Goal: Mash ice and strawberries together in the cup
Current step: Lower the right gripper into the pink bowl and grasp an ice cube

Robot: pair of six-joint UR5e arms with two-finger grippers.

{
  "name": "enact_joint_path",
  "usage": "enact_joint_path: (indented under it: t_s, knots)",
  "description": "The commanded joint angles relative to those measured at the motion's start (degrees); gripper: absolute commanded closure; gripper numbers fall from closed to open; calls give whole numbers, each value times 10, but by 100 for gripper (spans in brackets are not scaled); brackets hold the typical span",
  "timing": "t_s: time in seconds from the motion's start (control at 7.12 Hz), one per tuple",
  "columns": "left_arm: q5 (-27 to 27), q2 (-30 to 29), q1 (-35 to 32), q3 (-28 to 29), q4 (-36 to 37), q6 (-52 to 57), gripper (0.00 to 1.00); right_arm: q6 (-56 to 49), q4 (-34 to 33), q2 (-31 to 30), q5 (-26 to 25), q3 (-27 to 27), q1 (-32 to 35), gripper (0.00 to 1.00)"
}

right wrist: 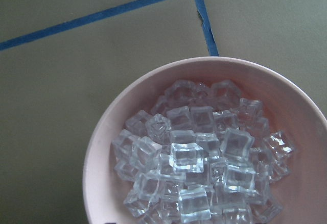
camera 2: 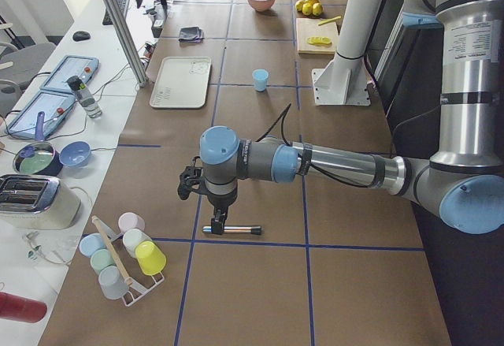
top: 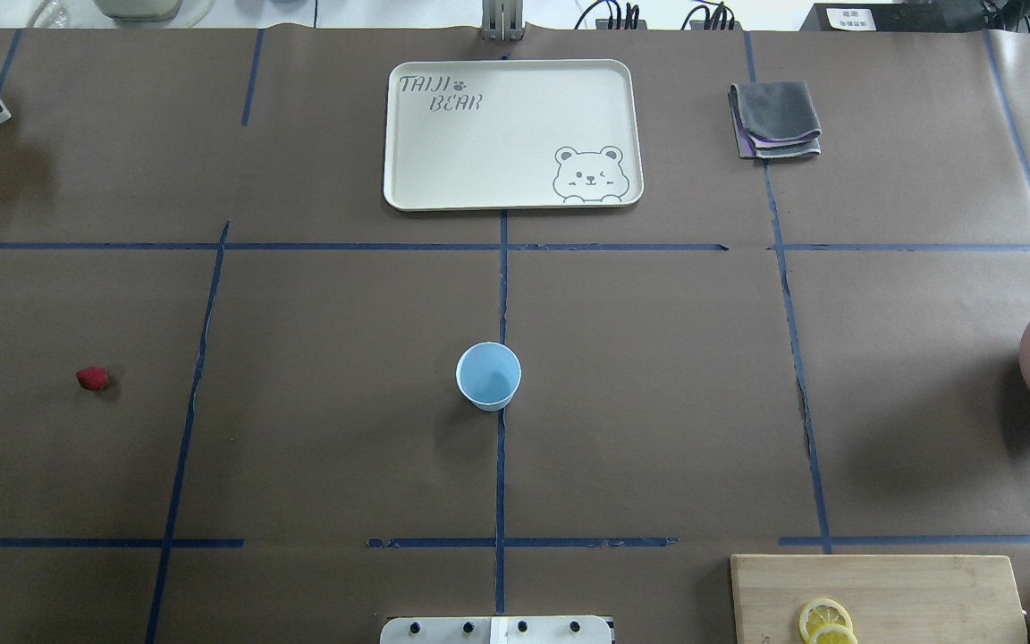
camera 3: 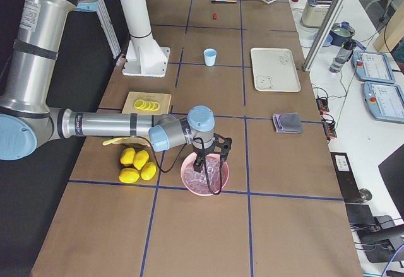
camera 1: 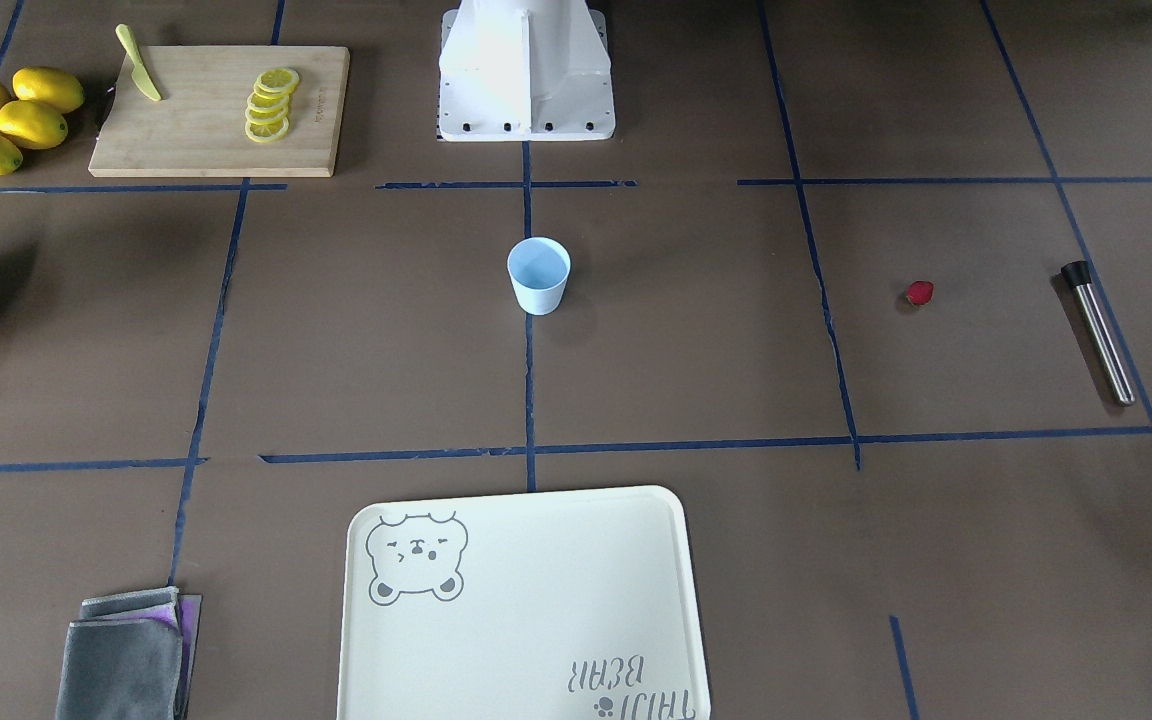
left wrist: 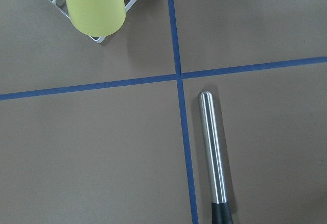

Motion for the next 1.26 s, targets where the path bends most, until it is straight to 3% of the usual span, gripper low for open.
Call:
enact_joint_path:
  t_s: [0.0,0.84,1.12]
  knots:
    - [0,3,0,3,-1,0,0,5,7,-3,-3,-14,-31,8]
    - [0,4,0,5,-2,1,0,5,7,9,-40,-32,-70,18]
    - [0,4,0,5,-2,1,0,5,7,11,-53,-33,-70,35]
